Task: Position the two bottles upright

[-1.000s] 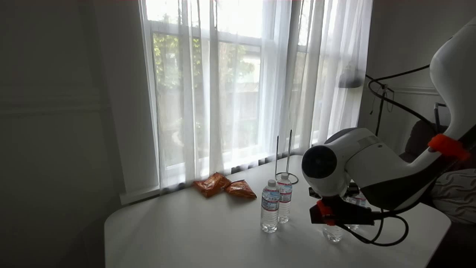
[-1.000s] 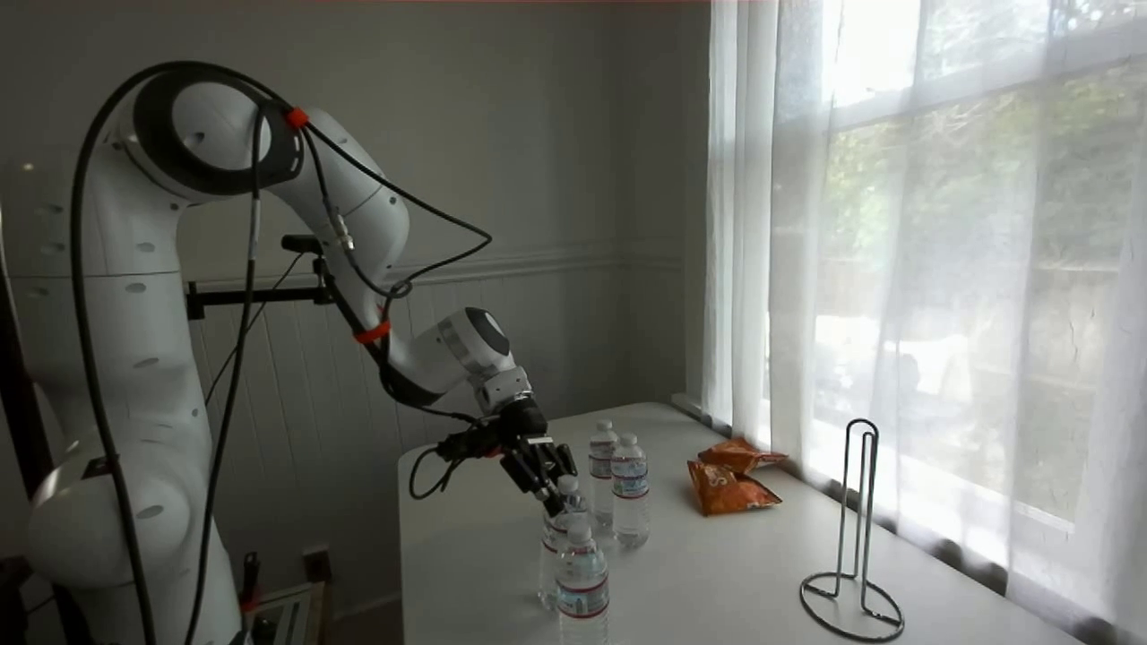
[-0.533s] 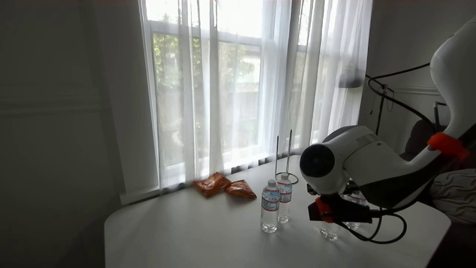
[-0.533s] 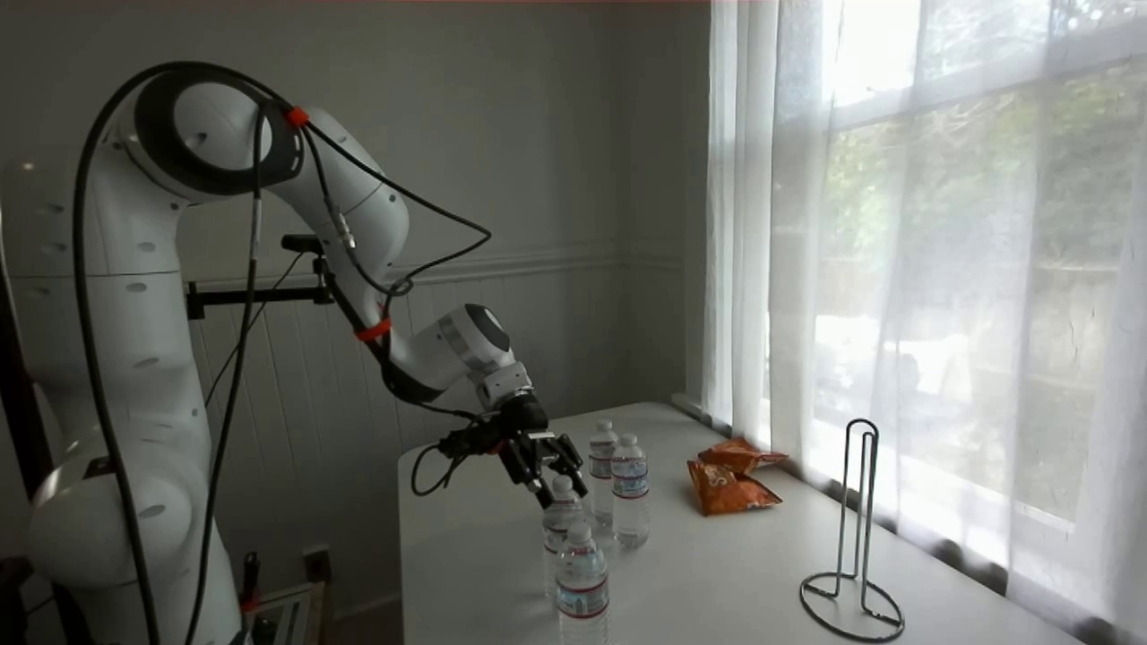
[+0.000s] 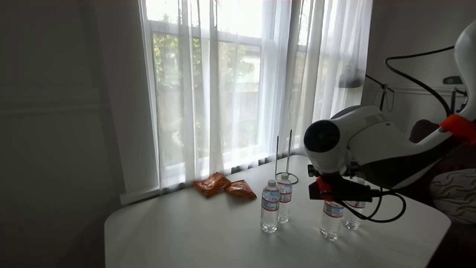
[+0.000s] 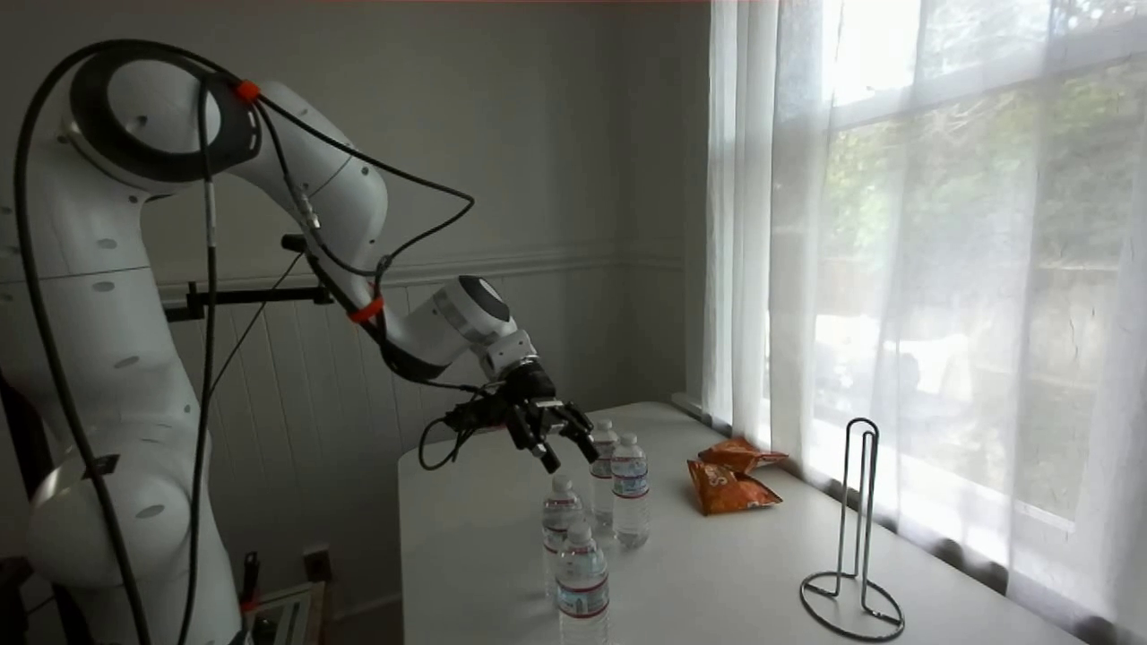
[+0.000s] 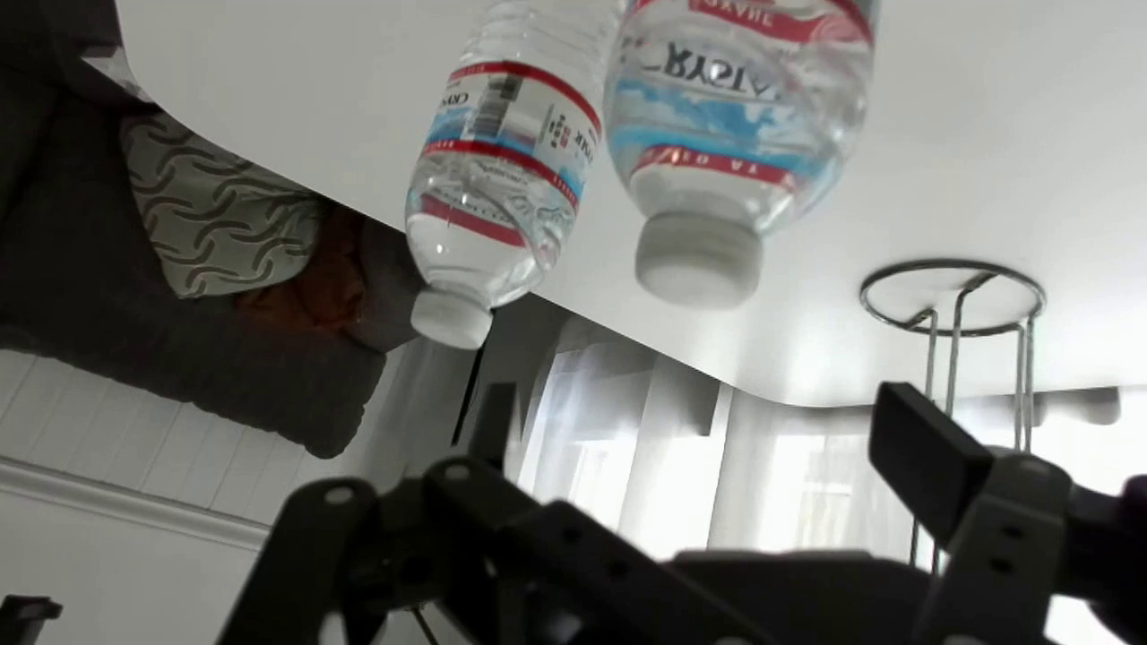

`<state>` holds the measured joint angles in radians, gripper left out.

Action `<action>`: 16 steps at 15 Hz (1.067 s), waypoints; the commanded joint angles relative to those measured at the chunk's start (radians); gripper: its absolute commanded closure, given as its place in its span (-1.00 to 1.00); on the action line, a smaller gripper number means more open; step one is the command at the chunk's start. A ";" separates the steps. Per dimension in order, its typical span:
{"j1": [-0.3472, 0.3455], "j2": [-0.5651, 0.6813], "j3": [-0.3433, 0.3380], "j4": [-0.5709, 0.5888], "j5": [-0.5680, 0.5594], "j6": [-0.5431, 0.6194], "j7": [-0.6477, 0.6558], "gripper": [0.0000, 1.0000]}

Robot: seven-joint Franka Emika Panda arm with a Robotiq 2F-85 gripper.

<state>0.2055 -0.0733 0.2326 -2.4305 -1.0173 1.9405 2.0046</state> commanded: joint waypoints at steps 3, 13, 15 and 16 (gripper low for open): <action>-0.038 -0.150 -0.094 -0.037 0.114 0.188 -0.354 -1.00; 0.147 -0.235 -0.464 0.003 0.473 0.189 -1.098 -1.00; 0.139 -0.270 -0.483 0.030 0.527 0.113 -1.243 -1.00; -0.001 -0.272 -0.362 0.044 0.575 0.087 -1.312 -1.00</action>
<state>0.3250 -0.2856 -0.2203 -2.4154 -0.5551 2.1226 0.8898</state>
